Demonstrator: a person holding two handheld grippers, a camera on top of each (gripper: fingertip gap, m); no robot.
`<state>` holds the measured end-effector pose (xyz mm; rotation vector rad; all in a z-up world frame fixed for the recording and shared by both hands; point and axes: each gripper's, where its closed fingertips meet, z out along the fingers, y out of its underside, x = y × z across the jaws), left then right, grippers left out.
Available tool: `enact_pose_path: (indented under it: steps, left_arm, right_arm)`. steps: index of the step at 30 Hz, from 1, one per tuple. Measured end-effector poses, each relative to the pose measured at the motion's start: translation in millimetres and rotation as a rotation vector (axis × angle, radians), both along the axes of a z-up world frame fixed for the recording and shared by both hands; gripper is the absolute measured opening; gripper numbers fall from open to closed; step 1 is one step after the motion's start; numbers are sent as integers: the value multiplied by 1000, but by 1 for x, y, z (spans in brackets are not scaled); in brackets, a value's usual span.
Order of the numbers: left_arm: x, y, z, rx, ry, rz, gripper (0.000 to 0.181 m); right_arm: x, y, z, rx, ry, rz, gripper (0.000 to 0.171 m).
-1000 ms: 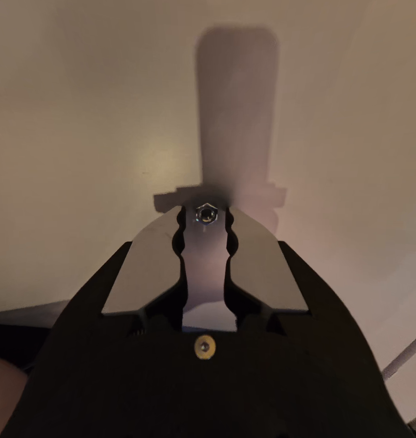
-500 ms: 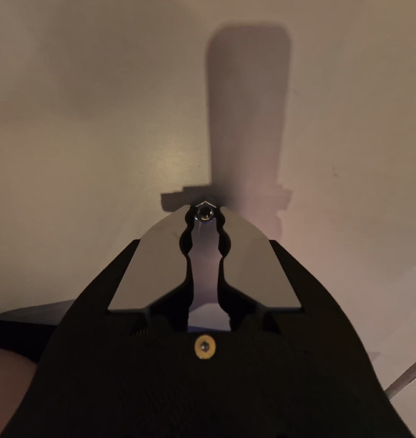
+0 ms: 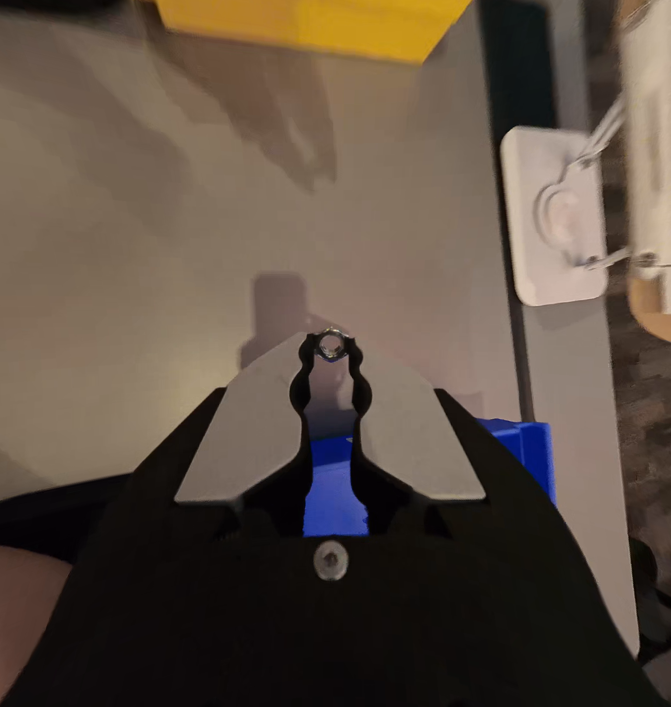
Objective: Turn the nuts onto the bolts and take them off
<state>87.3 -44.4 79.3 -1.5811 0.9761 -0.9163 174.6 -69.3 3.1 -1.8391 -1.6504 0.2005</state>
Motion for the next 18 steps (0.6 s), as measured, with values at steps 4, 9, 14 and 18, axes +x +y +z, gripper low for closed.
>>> enact_pose_path:
  steps: [4,9,14,18]
  left_arm:
    - [61,-1,-56,-25,-134,-51,18]
    - [80,13,-131,15,34,62,18]
    - [67,36,-159,141,215,235,18]
    - [51,53,-171,306,420,352,18]
  right_arm:
    - [15,-14,33,75,70,-51,18]
    - [26,-10,22,75,-21,-101,18]
    - [25,-4,12,59,-55,-95,18]
    - [30,1,6,56,-84,-115,18]
